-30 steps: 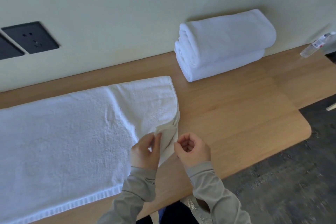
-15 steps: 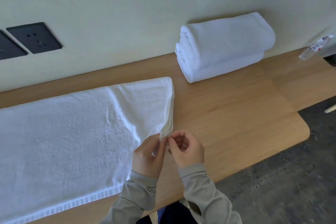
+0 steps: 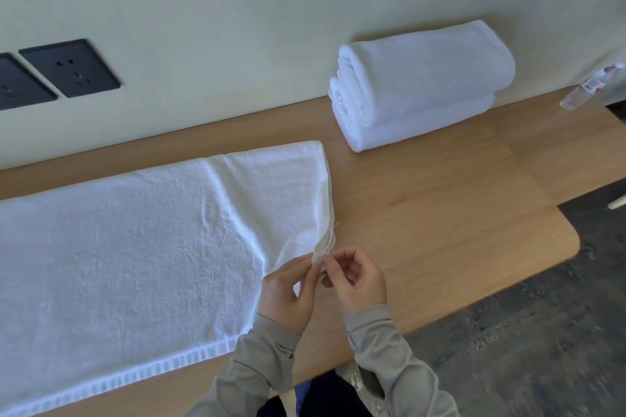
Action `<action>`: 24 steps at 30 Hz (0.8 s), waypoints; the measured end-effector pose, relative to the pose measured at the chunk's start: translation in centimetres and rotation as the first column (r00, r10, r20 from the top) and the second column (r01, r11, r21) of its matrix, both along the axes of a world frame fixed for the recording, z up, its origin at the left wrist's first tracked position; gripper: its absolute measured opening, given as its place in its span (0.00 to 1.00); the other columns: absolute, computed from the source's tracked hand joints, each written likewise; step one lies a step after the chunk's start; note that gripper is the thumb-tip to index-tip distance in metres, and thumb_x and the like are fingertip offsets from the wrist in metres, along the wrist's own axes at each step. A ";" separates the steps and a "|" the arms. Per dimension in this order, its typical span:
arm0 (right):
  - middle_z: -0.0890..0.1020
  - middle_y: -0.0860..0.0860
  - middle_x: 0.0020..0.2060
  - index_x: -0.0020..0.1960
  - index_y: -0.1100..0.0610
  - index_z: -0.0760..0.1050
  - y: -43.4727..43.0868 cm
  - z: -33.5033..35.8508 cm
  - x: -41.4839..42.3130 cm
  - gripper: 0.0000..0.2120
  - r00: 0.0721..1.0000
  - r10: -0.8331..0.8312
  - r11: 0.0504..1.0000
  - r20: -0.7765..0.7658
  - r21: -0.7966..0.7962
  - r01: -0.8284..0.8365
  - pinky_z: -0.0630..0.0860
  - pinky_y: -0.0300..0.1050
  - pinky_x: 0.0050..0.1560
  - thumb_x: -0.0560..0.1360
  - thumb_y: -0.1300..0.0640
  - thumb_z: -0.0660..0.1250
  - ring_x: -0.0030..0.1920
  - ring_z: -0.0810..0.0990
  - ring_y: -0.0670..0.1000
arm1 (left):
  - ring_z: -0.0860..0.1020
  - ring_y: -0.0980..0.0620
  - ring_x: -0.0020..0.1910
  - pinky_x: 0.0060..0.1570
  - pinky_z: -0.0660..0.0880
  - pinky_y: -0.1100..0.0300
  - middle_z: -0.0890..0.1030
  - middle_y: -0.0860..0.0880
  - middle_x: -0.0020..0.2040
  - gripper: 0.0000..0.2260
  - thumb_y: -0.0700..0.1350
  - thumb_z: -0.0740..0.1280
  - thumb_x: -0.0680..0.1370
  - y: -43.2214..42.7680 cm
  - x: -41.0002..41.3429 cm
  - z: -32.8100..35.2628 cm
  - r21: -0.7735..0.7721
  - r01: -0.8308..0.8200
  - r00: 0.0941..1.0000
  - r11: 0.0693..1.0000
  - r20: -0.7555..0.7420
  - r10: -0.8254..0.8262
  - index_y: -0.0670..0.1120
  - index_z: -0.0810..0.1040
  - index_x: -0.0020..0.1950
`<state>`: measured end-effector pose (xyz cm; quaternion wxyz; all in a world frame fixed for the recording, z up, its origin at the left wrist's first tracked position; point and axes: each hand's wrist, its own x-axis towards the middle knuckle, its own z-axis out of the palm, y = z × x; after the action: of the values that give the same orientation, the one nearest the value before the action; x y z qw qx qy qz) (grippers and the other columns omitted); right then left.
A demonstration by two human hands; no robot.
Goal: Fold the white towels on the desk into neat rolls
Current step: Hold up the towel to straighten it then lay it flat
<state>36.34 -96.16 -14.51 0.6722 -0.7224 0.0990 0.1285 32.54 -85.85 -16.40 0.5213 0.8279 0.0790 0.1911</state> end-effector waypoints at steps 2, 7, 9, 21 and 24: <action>0.81 0.53 0.31 0.38 0.58 0.74 -0.1 -0.2 0.0 0.08 1.000 0.005 1.000 -0.014 0.025 -0.005 0.77 0.37 0.33 0.71 0.69 0.69 0.30 0.80 0.48 | 0.76 0.62 0.33 0.33 0.74 0.67 0.79 0.57 0.33 0.09 0.41 0.65 0.76 0.2 0.1 -0.1 -0.014 -0.005 1.000 1.000 -0.019 0.005 0.42 0.82 0.39; 0.80 0.54 0.31 0.37 0.56 0.74 -0.9 -0.5 -0.3 0.09 0.997 -0.070 0.993 -0.031 -0.102 0.066 0.78 0.45 0.34 0.71 0.69 0.69 0.31 0.78 0.52 | 0.68 0.61 0.25 0.28 0.61 0.77 0.63 0.62 0.24 0.15 0.34 0.67 0.74 1.6 0.4 0.9 0.108 -0.163 0.987 0.981 0.005 0.163 0.44 0.71 0.28; 0.80 0.55 0.31 0.37 0.57 0.74 -2.2 -0.5 -0.4 0.09 0.989 -0.140 0.982 -0.039 -0.133 0.134 0.78 0.46 0.33 0.71 0.68 0.69 0.31 0.77 0.54 | 0.72 0.55 0.30 0.29 0.65 0.75 0.74 0.52 0.25 0.13 0.36 0.63 0.76 3.1 0.5 1.6 0.159 -0.271 0.961 0.950 0.107 0.256 0.39 0.76 0.30; 0.81 0.51 0.28 0.32 0.54 0.76 0.4 1.9 -0.6 0.11 0.988 -0.075 0.989 0.138 -0.116 0.091 0.80 0.51 0.35 0.69 0.66 0.72 0.30 0.79 0.51 | 0.84 0.50 0.42 0.38 0.81 0.62 0.84 0.42 0.48 0.21 0.47 0.56 0.81 0.9 0.1 1.8 0.439 0.004 0.991 0.898 0.116 -0.061 0.34 0.83 0.47; 0.81 0.50 0.29 0.32 0.54 0.76 0.4 2.1 -0.3 0.11 0.989 -0.075 0.991 0.126 -0.103 0.088 0.81 0.52 0.35 0.69 0.66 0.72 0.30 0.79 0.49 | 0.84 0.50 0.44 0.39 0.80 0.62 0.84 0.42 0.48 0.18 0.46 0.58 0.80 0.9 0.0 2.0 0.422 0.013 0.994 0.906 0.094 -0.058 0.35 0.83 0.47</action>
<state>36.00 -95.74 -12.37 0.6415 -0.7596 0.0941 0.0513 32.50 -84.92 -14.40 0.3373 0.9110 -0.0066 0.2371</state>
